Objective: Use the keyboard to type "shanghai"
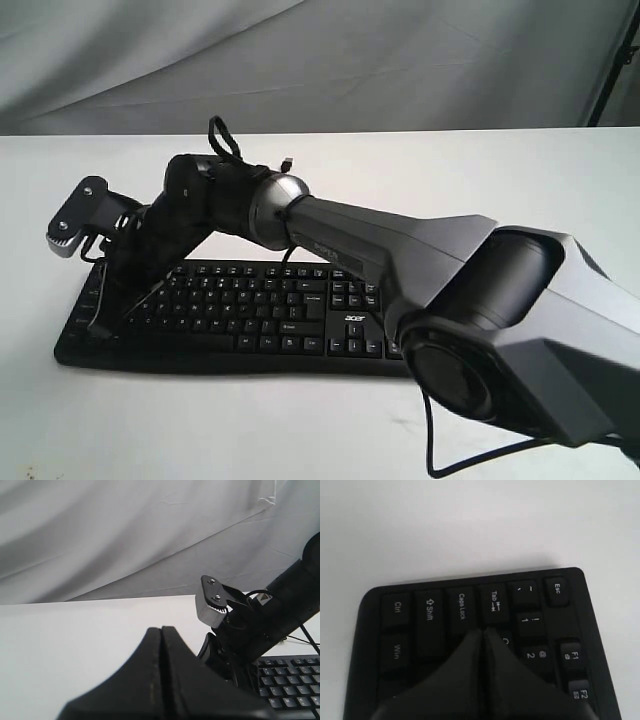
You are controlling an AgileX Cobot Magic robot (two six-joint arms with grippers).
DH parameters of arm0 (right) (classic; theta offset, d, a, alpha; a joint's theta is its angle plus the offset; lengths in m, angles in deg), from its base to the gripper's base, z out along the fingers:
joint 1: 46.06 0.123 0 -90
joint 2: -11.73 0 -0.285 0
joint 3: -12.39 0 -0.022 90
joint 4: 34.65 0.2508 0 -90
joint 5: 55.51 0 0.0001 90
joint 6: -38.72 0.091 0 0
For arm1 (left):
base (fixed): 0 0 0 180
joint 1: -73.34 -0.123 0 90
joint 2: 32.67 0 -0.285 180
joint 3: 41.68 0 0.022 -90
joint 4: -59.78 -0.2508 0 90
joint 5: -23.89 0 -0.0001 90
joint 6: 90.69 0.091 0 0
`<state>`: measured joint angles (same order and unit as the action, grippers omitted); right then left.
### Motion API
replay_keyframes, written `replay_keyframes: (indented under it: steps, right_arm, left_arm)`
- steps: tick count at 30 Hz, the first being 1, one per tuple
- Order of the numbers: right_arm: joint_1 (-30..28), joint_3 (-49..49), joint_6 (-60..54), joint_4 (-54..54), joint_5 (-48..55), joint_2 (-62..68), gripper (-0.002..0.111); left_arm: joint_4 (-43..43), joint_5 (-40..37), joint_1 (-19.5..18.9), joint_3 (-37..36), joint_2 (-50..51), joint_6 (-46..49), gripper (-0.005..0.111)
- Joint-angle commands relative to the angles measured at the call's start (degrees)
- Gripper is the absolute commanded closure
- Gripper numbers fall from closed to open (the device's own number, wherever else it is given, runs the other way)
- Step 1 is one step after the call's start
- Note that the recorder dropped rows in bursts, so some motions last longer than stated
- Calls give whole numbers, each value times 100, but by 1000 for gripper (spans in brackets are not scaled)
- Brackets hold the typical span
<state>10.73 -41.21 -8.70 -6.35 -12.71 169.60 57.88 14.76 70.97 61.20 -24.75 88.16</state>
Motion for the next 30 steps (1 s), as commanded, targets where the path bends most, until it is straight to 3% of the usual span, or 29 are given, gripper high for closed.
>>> replay_keyframes:
  steps: [1, 30]
  right_arm:
    - [81, -34, -12, -18, -186, -34, 108]
    - [81, -34, -24, -22, -116, 133, 108]
  left_arm:
    - [0, 34, 37, -10, -14, -15, 107]
    - [0, 34, 37, -10, -14, -15, 107]
